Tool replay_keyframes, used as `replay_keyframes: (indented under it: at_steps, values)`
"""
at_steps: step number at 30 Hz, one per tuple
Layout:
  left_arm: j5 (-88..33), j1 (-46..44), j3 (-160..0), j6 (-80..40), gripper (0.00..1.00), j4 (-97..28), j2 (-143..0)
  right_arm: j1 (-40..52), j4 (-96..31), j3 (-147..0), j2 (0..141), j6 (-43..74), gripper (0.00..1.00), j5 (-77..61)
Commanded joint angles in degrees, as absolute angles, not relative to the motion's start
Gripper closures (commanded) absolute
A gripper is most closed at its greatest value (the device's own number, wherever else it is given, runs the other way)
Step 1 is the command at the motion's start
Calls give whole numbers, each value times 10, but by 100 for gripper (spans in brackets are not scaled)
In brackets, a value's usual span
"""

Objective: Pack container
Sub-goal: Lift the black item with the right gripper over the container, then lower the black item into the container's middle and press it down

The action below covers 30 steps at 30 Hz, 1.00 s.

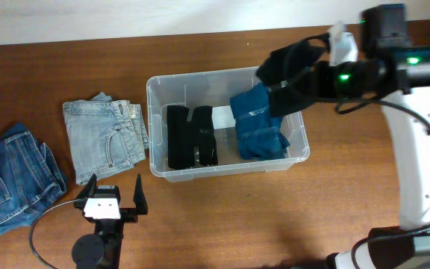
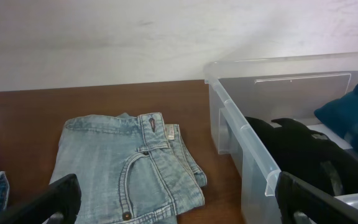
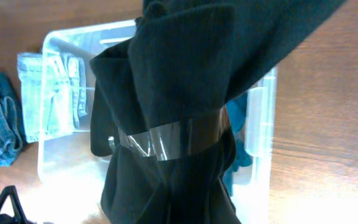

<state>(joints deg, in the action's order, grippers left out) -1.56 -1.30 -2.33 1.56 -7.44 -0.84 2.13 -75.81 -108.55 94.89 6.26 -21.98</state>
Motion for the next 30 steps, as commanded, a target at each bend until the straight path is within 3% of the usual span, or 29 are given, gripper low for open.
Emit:
replay_keyframes:
  at_steps: [1,12,30]
  values:
    - [-20,-10,-19,24,1,-73,-5,79,-749,-1091,958,131,96,-147]
    - [-20,-10,-19,24,1,-73,-5,215,-635,-1002,978,250,96,-109]
    - [-20,-10,-19,24,1,-73,-5,270,-412,-797,979,299,96,-134]
